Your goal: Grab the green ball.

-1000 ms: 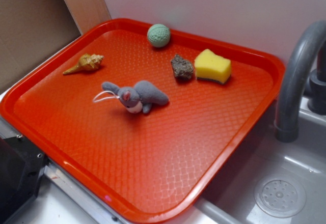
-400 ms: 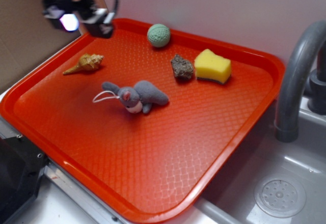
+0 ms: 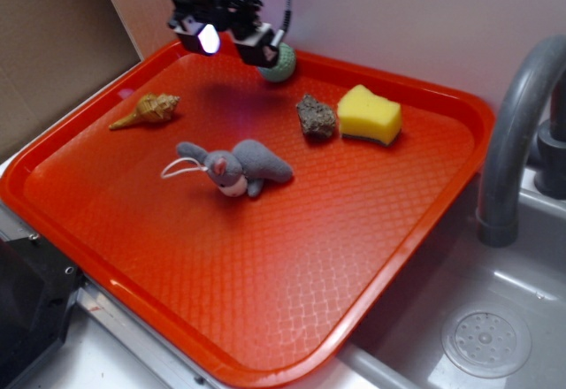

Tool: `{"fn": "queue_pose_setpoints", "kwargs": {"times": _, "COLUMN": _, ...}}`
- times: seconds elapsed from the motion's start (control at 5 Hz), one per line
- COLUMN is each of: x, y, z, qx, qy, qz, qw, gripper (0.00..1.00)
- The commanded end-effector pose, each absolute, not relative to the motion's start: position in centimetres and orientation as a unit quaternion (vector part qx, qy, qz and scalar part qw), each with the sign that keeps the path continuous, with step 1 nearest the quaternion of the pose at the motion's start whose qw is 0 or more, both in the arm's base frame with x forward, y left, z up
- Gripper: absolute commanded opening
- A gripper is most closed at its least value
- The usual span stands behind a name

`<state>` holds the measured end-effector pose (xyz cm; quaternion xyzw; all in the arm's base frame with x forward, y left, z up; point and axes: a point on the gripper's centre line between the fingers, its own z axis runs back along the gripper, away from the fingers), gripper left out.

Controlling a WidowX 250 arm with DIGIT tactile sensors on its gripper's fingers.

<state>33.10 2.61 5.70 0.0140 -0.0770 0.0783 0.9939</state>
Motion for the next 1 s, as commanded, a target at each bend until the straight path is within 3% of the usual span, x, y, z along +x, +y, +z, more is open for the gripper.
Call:
{"fn": "queue_pose_setpoints", "kwargs": {"times": 0.0, "x": 35.2, "y": -0.9, "z": 5.0, "qx": -0.012, "qy": -0.097, "qz": 0.044, "qw": 0.994, "gripper": 1.0}}
{"fn": "queue_pose_setpoints", "kwargs": {"times": 0.4, "x": 36.4, "y": -1.5, "z": 5.0, "qx": -0.008, "qy": -0.124, "qz": -0.003, "qw": 0.992, "gripper": 1.0}}
{"fn": "queue_pose_setpoints", "kwargs": {"times": 0.6, "x": 37.0, "y": -0.3, "z": 3.9, "qx": -0.007, "qy": -0.123, "qz": -0.002, "qw": 0.992, "gripper": 0.34}}
{"fn": "queue_pose_setpoints", "kwargs": {"times": 0.8, "x": 37.3, "y": 0.6, "z": 4.0, "qx": -0.003, "qy": -0.123, "qz": 0.006, "qw": 0.992, "gripper": 0.0}}
